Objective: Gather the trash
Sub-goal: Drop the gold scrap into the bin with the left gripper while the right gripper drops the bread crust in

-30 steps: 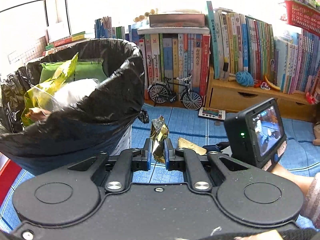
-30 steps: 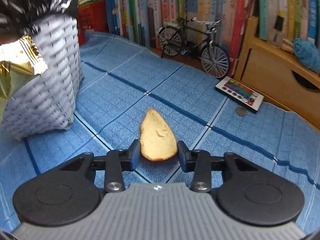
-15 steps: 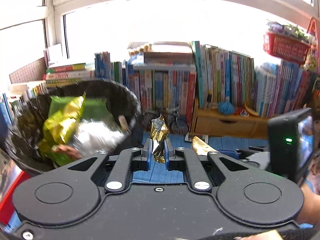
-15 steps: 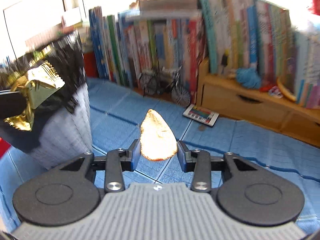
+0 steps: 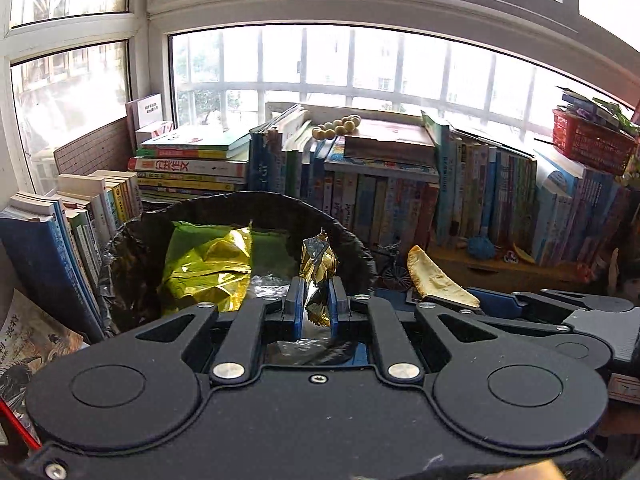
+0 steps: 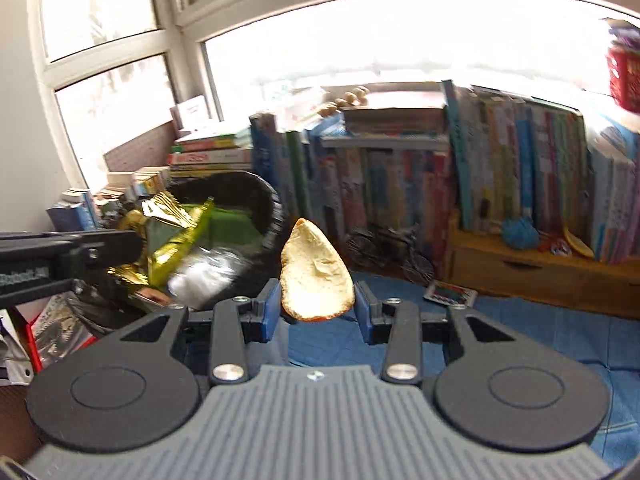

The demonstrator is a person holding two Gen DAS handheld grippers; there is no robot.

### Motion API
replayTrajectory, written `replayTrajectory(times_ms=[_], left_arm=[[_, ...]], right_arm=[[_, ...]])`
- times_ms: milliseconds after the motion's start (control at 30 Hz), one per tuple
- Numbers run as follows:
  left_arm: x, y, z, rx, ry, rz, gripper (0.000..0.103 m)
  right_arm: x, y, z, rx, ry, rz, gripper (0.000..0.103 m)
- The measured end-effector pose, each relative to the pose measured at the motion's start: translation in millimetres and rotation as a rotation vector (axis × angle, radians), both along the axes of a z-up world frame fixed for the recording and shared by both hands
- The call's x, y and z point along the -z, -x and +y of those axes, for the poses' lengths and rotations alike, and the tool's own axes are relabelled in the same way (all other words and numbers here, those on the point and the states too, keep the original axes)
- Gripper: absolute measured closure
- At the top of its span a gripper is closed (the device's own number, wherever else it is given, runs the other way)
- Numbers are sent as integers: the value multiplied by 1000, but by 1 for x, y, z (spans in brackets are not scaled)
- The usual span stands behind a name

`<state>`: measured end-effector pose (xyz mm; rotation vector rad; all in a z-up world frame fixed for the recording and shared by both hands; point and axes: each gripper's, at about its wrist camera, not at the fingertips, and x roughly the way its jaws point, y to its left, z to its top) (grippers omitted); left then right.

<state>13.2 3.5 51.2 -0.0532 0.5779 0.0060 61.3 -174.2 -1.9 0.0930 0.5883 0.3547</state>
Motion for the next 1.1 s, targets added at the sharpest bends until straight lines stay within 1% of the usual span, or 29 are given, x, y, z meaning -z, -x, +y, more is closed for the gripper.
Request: replayTrajectory(times_ms=[67,233,467,533,600,667,700,733,767,800,900,1000,1100], left_arm=[[1,-3,13,-22,2,1,91],[12,-12,39,-62,12,42,91],[31,-25,60,-105,36,98,91],[35,-29,63,-106,40,110,90],[38,-33,66,-110,48,120,86],[40,-35,68,-115,55,129,86],[41,-36,70,-115,61,131,84],[41,-37,71,-114,70,133,80],[41,-37,72,-119,79,134,75],[40,-37,73,-133,79,132,68],[40,-37,77,-151,70,130,57],[39,-36,79,-146,87,133,52],[37,-34,78,-145,79,135,47]], right_arm=[[-7,1,14,-26,0,-10,59],[-17,-3,43,-77,0,-22,59],[-11,-16,67,-110,7,11,59],[-7,-22,72,-114,6,24,58],[-4,-27,77,-119,10,35,58],[-3,-30,82,-124,20,40,57],[-3,-32,84,-128,24,42,53],[-2,-33,86,-129,26,44,53],[-3,-33,87,-125,25,43,41],[-3,-33,87,-130,20,42,37],[-5,-32,85,-118,21,34,33],[-5,-32,81,-114,23,36,28],[-6,-30,79,-111,31,29,26]])
